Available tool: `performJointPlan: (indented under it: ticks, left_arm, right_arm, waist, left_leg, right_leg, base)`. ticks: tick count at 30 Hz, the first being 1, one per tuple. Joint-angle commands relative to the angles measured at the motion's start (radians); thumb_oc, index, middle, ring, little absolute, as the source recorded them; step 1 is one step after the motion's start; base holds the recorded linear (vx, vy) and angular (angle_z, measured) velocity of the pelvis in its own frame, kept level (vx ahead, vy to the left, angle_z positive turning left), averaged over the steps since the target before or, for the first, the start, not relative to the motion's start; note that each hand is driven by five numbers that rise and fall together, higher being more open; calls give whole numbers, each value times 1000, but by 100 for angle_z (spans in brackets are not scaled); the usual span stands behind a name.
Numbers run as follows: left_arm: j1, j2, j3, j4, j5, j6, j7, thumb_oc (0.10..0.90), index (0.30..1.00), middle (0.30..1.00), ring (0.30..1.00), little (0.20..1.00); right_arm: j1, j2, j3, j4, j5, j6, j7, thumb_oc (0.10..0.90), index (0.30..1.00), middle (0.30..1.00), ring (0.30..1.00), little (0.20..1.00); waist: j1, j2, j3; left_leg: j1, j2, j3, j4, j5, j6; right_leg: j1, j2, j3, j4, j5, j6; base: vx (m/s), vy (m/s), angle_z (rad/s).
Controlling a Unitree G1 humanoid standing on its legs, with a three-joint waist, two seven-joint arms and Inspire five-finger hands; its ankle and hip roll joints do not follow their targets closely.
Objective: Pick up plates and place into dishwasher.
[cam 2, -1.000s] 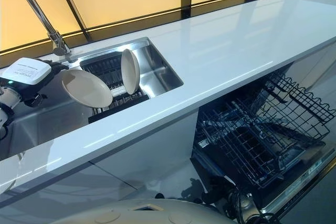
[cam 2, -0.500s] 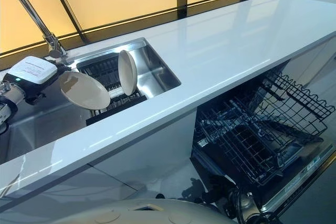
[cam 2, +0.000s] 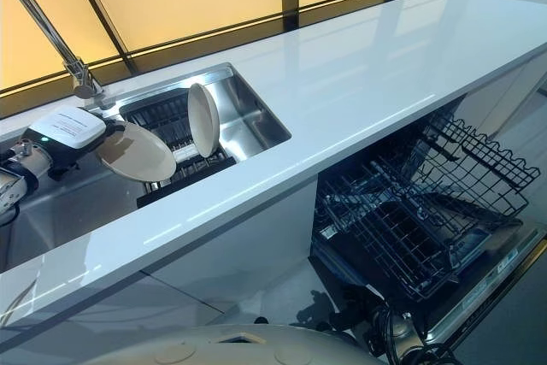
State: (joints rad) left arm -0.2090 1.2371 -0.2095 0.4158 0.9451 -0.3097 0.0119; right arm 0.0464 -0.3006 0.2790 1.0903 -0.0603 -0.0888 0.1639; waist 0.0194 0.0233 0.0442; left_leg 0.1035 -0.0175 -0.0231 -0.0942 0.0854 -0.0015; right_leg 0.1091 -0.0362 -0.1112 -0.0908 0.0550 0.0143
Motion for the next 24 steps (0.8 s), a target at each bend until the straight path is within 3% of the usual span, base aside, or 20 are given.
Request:
performJointPlan:
  ticks: [1, 12, 16, 22, 23, 24]
  left_arm:
    - [-208, 63, 34, 1, 21, 51, 11, 800, 900, 900, 900, 900]
    - [-272, 27, -50, -8, 31, 82, -57, 800, 900, 900, 900, 900]
    - [-305, 22, -98, 49, 76, 155, -101, 800, 900, 900, 900, 900]
    - [-340, -8, -136, 83, 99, 192, -111, 800, 900, 900, 900, 900]
    - [-343, -17, -145, 95, 110, 200, -112, 712, 825, 825, 825, 812]
    - [-346, -22, -152, 105, 117, 209, -109, 545, 681, 681, 681, 645]
  right_arm:
    - [-18, -71, 25, 10, -28, -28, 26, 800, 900, 900, 900, 900]
    - [-26, -72, 25, 34, -30, -43, 26, 800, 900, 900, 900, 900]
    - [-26, -79, 27, 35, -41, -41, 30, 800, 900, 900, 900, 900]
    - [-30, -83, 36, 33, -38, -46, 31, 800, 900, 900, 900, 900]
    - [-32, -84, 37, 34, -37, -48, 34, 800, 900, 900, 900, 900]
    - [-33, -84, 38, 34, -36, -50, 34, 800, 900, 900, 900, 900]
  waist:
    - [-22, 45, -6]
    - [-37, 46, 0]
    - [-48, 50, 3]
    - [-56, 48, 10]
    - [-58, 48, 10]
    - [-59, 47, 10]
  left_leg:
    - [26, -52, 76, 9, -150, 24]
    - [26, -54, 85, 10, -151, 26]
    - [27, -55, 88, 9, -150, 26]
    - [25, -55, 88, 10, -149, 28]
    - [26, -55, 88, 9, -148, 28]
    - [26, -55, 88, 9, -148, 28]
  right_leg:
    - [-20, 3, 14, 48, -71, 81]
    - [-24, 9, 29, 49, -69, 81]
    - [-24, 14, 38, 47, -68, 81]
    - [-27, 19, 46, 51, -69, 79]
    - [-28, 20, 48, 51, -69, 78]
    - [-28, 21, 49, 51, -69, 78]
  base:
    - [19, 3, -4]
    - [13, 0, -5]
    - [24, 14, -6]
    - [6, 6, -10]
    - [0, 0, 0]
    - [0, 0, 0]
